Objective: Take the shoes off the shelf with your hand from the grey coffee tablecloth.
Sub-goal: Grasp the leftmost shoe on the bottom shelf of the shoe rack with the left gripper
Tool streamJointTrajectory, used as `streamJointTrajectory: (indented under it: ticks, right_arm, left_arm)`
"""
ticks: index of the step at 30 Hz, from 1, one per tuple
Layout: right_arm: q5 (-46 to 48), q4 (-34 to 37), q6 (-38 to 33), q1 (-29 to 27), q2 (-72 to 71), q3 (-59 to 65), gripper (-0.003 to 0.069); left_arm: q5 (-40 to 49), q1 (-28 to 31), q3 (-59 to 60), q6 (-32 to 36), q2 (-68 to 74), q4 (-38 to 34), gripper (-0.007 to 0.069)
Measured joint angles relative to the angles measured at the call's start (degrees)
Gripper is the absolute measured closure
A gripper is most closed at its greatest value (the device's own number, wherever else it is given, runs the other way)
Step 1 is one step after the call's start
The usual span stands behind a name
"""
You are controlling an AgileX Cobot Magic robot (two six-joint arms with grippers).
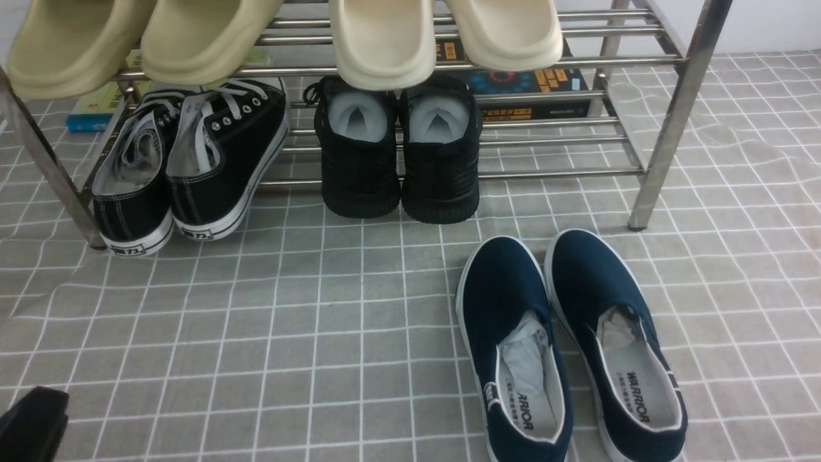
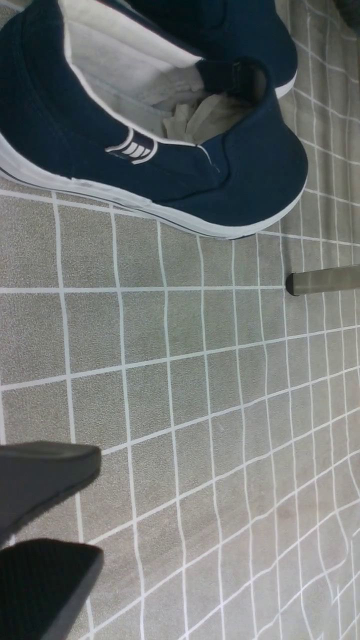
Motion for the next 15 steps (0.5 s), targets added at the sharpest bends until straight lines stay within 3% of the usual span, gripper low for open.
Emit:
streamJointTrajectory:
  ticks: [4,7,8,12,15]
  right_arm:
    - [0.0,0.0,0.0,0.0,0.0,0.0,0.0427]
    - [0.0,0.0,0.0,0.0,0.0,0.0,0.0424]
    - [0.0,0.0,0.0,0.0,0.0,0.0,0.0424]
    - [0.0,0.0,0.0,0.0,0.0,0.0,0.0423]
    - [0.0,0.0,0.0,0.0,0.0,0.0,0.0423]
  left_arm:
    - [0.4,0.0,-6.1,7.2,1.0,1.1,0.0517]
    - [10.7,0.0,-17.5,15.8,11.2,3.5,0.0614]
    - [11.6,0.0,-18.0,15.8,12.0,3.7,0.0615]
    - [31.2,0.0,-27.8,17.2,33.4,11.1,0.0623]
    - [34.4,0.0,-32.1,13.9,43.4,16.7,0.0619]
